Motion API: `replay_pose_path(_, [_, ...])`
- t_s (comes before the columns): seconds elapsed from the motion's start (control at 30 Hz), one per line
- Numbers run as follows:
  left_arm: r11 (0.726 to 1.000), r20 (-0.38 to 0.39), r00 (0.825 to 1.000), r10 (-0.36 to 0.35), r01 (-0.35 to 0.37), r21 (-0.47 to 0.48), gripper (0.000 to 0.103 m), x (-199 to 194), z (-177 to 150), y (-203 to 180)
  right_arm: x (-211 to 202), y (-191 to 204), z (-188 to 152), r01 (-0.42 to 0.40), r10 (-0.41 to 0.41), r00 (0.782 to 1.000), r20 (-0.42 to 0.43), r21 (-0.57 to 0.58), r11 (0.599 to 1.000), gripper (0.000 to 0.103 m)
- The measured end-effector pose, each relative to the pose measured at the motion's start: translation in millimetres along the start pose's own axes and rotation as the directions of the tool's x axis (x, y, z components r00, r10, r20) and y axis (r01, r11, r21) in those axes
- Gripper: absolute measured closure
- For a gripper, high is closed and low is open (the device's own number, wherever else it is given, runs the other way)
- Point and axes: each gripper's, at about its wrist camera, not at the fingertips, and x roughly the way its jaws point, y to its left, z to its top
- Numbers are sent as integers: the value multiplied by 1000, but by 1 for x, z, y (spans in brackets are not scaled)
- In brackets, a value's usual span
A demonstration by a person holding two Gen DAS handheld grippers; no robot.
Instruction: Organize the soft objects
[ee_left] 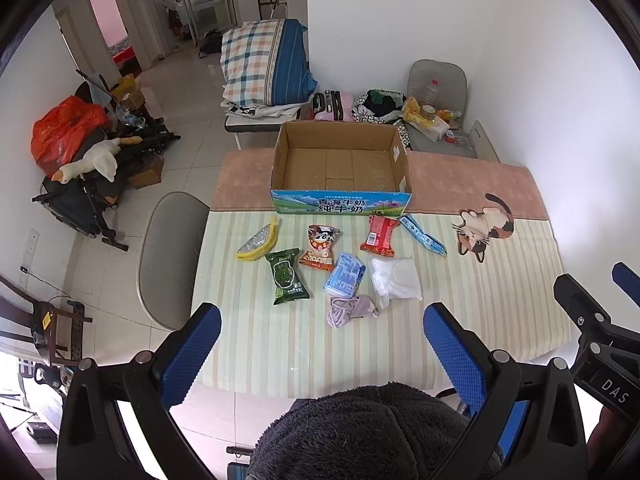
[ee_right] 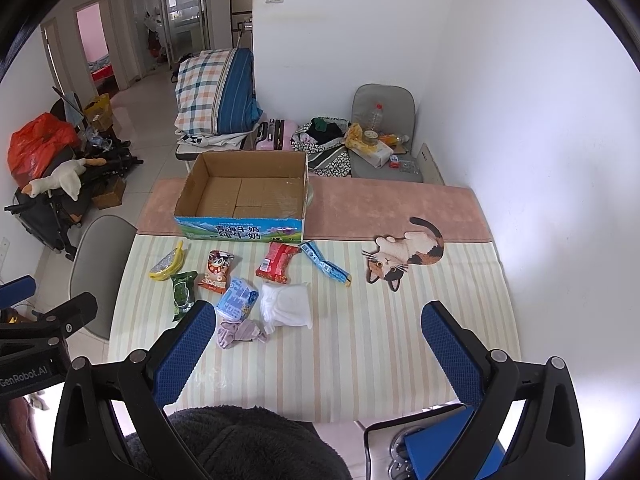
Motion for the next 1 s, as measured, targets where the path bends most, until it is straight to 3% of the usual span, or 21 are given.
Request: replay_pose_path(1.0, [1000, -8, 1000, -4, 4, 7, 0, 1, -3, 1, 0, -1, -1, 4, -4, 1000, 10, 6, 1000, 0])
